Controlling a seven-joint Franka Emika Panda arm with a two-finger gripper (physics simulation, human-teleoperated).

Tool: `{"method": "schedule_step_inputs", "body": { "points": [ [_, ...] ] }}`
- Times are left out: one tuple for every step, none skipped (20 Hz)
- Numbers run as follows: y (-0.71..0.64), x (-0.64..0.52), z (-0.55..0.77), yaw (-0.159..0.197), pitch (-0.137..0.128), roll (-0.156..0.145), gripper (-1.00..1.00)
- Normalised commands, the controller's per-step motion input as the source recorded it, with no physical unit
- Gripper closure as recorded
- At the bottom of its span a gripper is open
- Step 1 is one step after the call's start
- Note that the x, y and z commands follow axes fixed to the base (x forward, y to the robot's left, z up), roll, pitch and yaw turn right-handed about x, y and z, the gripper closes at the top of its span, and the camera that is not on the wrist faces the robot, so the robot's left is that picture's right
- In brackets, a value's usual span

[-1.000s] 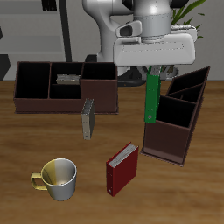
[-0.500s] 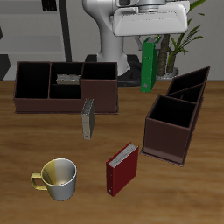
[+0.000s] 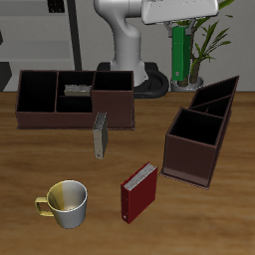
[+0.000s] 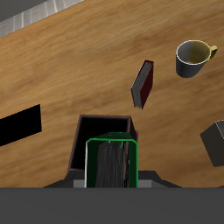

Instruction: Place the right yellow book into the back desk caddy's back compartment and place the green book into the left desk caddy's back compartment and place the left yellow book into the left desk caddy's left compartment

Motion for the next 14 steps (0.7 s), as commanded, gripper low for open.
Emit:
{"method": "schedule_step_inputs", "body": {
  "points": [
    [0.23,-0.39,0.0,-0.037,-0.013,-0.067,1.0],
    [0.24,-0.27,-0.04,-0.018,0.004,-0.024,1.0],
    [0.37,-0.33,-0.18,-0.043,0.031,0.1,1.0],
    [0.15,-0.18,-0.09,-0.091,0.048,-0.069,1.0],
    [0.4,-0.39,-0.19,-0.041,-0.003,0.083,1.0],
    [0.56,-0.57,-0.32,-0.107,0.004,-0.02,1.0],
    [0.45,-0.38,-0.28,0.046,-0.013,0.023,1.0],
    [0.27,-0.2,-0.21,-0.107,0.059,0.031,1.0],
    [0.52,-0.46,-0.25,-0.043,0.053,0.145,1.0],
    [0.26,-0.35,-0.07,0.042,-0.06,-0.058,1.0],
    [0.52,-0.46,-0.21,-0.023,-0.057,0.136,1.0],
    [0.61,-0.78,-0.57,-0.112,0.077,0.095,1.0],
    [0.37,-0.3,-0.12,0.074,-0.071,0.084,1.0],
    [0.26,-0.14,-0.35,-0.096,0.113,0.086,1.0]
  ]
}}
